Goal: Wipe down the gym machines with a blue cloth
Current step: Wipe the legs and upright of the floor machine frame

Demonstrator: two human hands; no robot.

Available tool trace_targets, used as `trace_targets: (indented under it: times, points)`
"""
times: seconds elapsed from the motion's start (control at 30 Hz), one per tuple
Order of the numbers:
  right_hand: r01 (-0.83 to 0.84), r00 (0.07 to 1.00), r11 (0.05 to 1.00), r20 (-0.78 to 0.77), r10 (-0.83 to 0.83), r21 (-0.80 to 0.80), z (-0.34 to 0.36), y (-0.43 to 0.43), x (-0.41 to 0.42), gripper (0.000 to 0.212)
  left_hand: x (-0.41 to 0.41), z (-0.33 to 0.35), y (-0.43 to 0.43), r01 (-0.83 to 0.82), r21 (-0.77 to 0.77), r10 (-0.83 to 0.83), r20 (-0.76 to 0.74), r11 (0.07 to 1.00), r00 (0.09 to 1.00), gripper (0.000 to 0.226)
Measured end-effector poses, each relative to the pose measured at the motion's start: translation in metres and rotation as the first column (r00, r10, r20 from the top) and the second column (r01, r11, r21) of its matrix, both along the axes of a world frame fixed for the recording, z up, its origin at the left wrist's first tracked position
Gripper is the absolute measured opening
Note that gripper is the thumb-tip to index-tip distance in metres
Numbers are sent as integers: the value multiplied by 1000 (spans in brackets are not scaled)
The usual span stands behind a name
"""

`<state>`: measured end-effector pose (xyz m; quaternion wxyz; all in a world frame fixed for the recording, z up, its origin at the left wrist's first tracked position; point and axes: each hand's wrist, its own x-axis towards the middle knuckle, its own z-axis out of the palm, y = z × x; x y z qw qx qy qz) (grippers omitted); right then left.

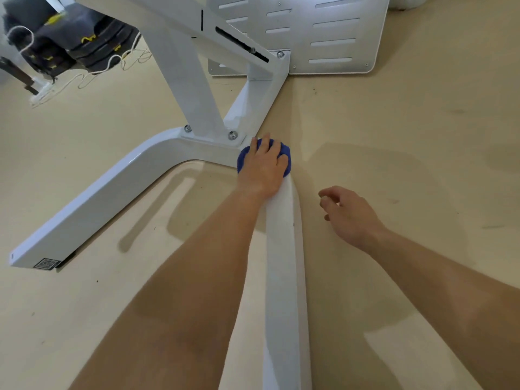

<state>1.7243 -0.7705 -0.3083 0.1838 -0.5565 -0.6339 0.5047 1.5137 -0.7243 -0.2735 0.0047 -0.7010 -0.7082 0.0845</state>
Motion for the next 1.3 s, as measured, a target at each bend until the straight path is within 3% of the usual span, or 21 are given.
trace_targets:
  times: [0.1, 0.2, 0.4, 0.57, 0.7, 0.77, 0.87, 0.93, 1.07, 1.2, 1.23, 1.3]
  points:
    - [-22, 1000, 1000, -16, 22, -20, 0, 3, -2, 31, -7, 0, 18, -218, 57, 203, 196, 974, 959, 50]
    - [5, 1000, 1000, -28, -6, -26, -1, 3, -1, 30, 4, 3, 5, -217, 33, 192, 358, 976, 914, 44]
    - [41, 999, 999, -24, -41, -7, 8, -3, 1, 27, 33, 8, -85, 122, -36, -105, 317, 992, 943, 51]
    - [35, 999, 999, 39, -34, -17, 16, -4, 12, 28, 17, 21, -100, 386, -106, -356, 225, 916, 907, 49]
    - [80, 995, 997, 56, -79, -18, 18, -6, 18, 26, 31, 17, -55, 144, -80, -116, 278, 986, 954, 36]
    - [105, 994, 994, 14, -105, -31, 21, -10, 14, 25, 38, 10, -58, 12, 9, -14, 389, 1000, 921, 40]
    - [96, 986, 995, -135, -98, -19, 31, -23, -3, 33, 38, 8, -88, -191, -21, 150, 706, 981, 693, 54]
    - [96, 961, 995, -262, -92, 2, 41, -35, -18, 38, 39, 11, -104, -252, -74, 203, 821, 965, 534, 53]
    - [161, 916, 987, -370, -156, -18, 47, -44, -42, 38, 44, 22, -111, -373, 28, 167, 861, 928, 480, 53]
    - [249, 939, 969, -248, -238, 13, 36, -34, -34, 33, 37, 38, -103, -463, -45, 198, 938, 885, 286, 47]
    - [273, 934, 962, -243, -263, 9, 34, -32, -31, 31, 34, 40, -104, -450, -49, 197, 937, 891, 287, 50]
    - [275, 940, 960, -223, -258, 47, 33, -30, -30, 30, 30, 39, -110, -383, 7, 170, 889, 924, 425, 56]
